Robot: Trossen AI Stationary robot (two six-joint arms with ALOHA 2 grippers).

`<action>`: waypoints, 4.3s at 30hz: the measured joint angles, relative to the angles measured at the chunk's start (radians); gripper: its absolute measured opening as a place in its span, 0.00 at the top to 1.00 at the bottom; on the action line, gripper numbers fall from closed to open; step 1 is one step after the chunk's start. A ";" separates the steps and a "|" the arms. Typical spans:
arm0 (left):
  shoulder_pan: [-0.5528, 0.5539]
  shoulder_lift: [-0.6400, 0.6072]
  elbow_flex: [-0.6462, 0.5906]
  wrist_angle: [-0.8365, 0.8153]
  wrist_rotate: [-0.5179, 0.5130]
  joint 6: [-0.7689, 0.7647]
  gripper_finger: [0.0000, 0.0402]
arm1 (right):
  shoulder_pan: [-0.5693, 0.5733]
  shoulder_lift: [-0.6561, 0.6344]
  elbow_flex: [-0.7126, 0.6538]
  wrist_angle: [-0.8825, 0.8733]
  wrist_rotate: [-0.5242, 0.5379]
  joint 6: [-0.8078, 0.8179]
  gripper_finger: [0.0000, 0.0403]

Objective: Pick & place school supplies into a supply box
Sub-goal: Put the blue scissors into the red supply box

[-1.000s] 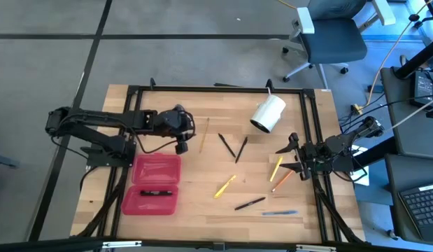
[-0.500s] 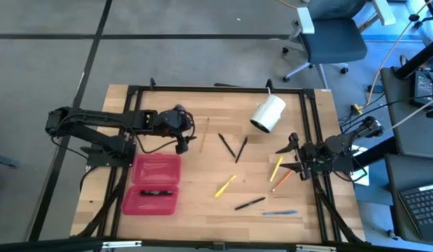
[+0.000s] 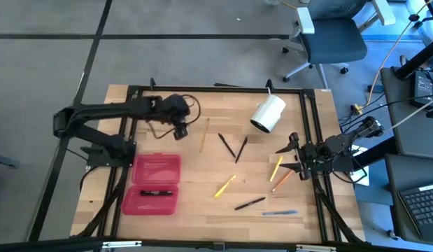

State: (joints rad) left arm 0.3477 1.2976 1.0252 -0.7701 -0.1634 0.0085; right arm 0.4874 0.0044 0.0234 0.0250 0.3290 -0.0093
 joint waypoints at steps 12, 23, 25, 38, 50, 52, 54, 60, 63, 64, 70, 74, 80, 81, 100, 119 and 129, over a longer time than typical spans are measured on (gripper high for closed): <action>0.171 0.279 0.156 -0.164 -0.136 0.597 0.51 | 0.000 0.000 0.000 0.008 0.122 -0.027 0.40; 0.179 0.432 0.159 -0.165 -0.279 0.772 0.58 | 0.000 0.000 0.000 0.008 0.124 -0.027 0.40; 0.178 0.448 0.159 -0.165 -0.282 0.784 0.58 | 0.000 0.000 0.000 0.008 0.124 -0.027 0.40; 0.164 0.562 0.159 -0.096 -0.352 0.888 0.59 | 0.000 0.000 0.000 0.008 0.124 -0.021 0.40; 0.156 0.648 0.159 -0.086 -0.385 0.956 0.64 | 0.000 0.000 0.000 0.008 0.124 -0.019 0.40; 0.156 0.663 0.159 -0.084 -0.385 0.956 0.64 | 0.000 0.000 0.000 0.008 0.124 -0.019 0.40; 0.156 0.674 0.159 -0.085 -0.385 0.956 0.64 | 0.000 0.000 0.000 0.008 0.124 -0.019 0.40; 0.132 0.683 0.161 -0.100 -0.364 0.959 0.65 | 0.000 0.000 0.000 0.008 0.123 -0.018 0.40; 0.100 0.678 0.161 -0.115 -0.327 0.951 0.68 | 0.000 0.000 0.000 0.008 0.123 -0.018 0.40; 0.088 0.678 0.161 -0.122 -0.318 0.943 0.69 | 0.000 0.000 0.000 0.008 0.123 -0.018 0.40; 0.021 0.674 0.162 -0.161 -0.175 0.831 0.75 | 0.000 0.000 0.000 0.008 0.123 -0.018 0.40; -0.024 0.674 0.162 -0.162 -0.142 0.739 0.76 | 0.000 0.000 0.000 0.008 0.123 -0.010 0.40; -0.090 0.675 0.177 -0.161 -0.094 0.641 0.75 | 0.000 0.000 0.000 0.008 0.123 0.034 0.40; -0.100 0.675 0.183 -0.159 -0.087 0.624 0.75 | 0.000 0.000 0.000 0.008 0.123 0.034 0.40; -0.191 0.676 0.222 -0.076 0.147 0.379 0.75 | 0.000 0.000 0.000 0.008 0.123 0.035 0.40; -0.192 0.636 0.217 -0.061 0.149 0.287 0.81 | 0.000 0.000 0.000 0.008 0.123 0.035 0.40; -0.212 0.543 0.217 -0.096 0.141 0.255 0.82 | 0.000 0.000 0.000 0.008 0.123 0.033 0.40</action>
State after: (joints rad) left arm 0.1360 1.8405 1.2426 -0.8657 -0.0223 0.2631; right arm 0.4874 0.0042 0.0234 0.0330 0.4522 0.0238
